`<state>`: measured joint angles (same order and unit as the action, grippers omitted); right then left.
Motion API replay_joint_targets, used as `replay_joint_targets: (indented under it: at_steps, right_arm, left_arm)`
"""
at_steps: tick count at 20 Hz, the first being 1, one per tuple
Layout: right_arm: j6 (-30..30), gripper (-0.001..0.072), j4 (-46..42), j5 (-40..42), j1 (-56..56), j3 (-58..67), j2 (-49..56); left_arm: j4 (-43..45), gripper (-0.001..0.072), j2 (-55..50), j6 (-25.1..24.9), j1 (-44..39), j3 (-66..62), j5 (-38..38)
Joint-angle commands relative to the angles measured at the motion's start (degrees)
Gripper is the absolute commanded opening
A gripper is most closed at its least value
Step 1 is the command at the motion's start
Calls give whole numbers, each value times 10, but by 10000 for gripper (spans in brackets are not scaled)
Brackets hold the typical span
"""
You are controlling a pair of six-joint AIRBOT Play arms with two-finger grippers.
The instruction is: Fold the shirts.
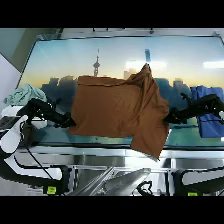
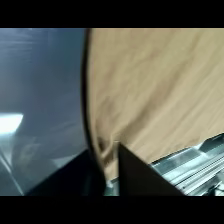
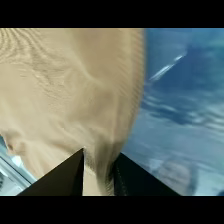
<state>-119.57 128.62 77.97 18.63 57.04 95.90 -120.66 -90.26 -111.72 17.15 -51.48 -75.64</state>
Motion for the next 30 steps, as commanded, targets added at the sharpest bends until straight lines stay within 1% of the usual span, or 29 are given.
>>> replay_joint_targets:
  at_steps: [1, 2, 4, 5, 7, 8, 9, 10, 11, 13, 14, 16, 17, 18, 19, 20, 22, 24, 25, 28, 29, 30]
  right_arm:
    - [-29, 83, 42, 27, -10, 0, 5]
    - [-35, 26, 51, 32, -11, 0, 0]
    - [-47, 26, 92, 37, -9, 7, -32]
    - [-50, 26, 116, 49, -3, 24, -59]
    - [-49, 25, 180, 87, 14, 102, -142]
    - [-41, 25, 216, 101, 26, 165, -194]
    - [-36, 24, 240, 102, 38, 232, -242]
    - [-35, 24, 244, 90, 50, 314, -290]
    - [-35, 24, 242, 69, 60, 388, -328]
    - [-40, 24, 239, -6, 83, 524, -403]
    - [-52, 24, 228, -57, 92, 565, -438]
    - [-65, 24, 170, -180, 100, 600, -507]
    - [-67, 24, 146, -213, 100, 600, -530]
    - [-67, 24, 124, -219, 100, 600, -543]
    - [-66, 25, 111, -207, 100, 600, -548]
    - [-64, 24, 111, -192, 99, 595, -544]
    - [-58, 24, 129, -174, 99, 565, -527]
    - [-56, 24, 165, -151, 98, 518, -506]
    - [-61, 24, 184, -139, 95, 484, -493]
    - [-89, 24, 181, -142, 38, 339, -452]
    - [-99, 24, 174, -157, 14, 281, -436]
    - [-108, 24, 163, -189, -12, 221, -419]
  left_arm:
    - [2, 24, -10, -12, -28, 1, -12]
    - [-12, 13, -10, -25, -36, 1, -20]
    - [-52, 12, 9, -40, -40, -1, -34]
    - [-70, 11, 37, -42, -40, -13, -48]
    - [-86, 11, 123, -37, -40, -83, -95]
    - [-87, 11, 181, -27, -40, -133, -106]
    - [-97, 11, 251, -20, -40, -197, -98]
    - [-100, 11, 316, -5, -40, -265, -67]
    - [-97, 11, 383, 15, -40, -337, -11]
    - [-63, 12, 498, 47, -40, -451, 129]
    - [-26, 12, 544, 62, -40, -499, 177]
    - [52, 12, 598, 94, -40, -575, 211]
    - [78, 12, 610, 103, -41, -606, 217]
    - [101, 12, 611, 105, -47, -630, 212]
    - [110, 12, 603, 109, -55, -647, 197]
    - [118, 12, 585, 113, -70, -661, 166]
    - [116, 12, 531, 113, -103, -661, 104]
    - [116, 12, 480, 113, -139, -610, 84]
    - [116, 12, 452, 113, -158, -572, 86]
    - [116, 12, 350, 109, -194, -449, 128]
    - [115, 12, 313, 101, -203, -409, 147]
    - [115, 12, 272, 95, -209, -367, 171]
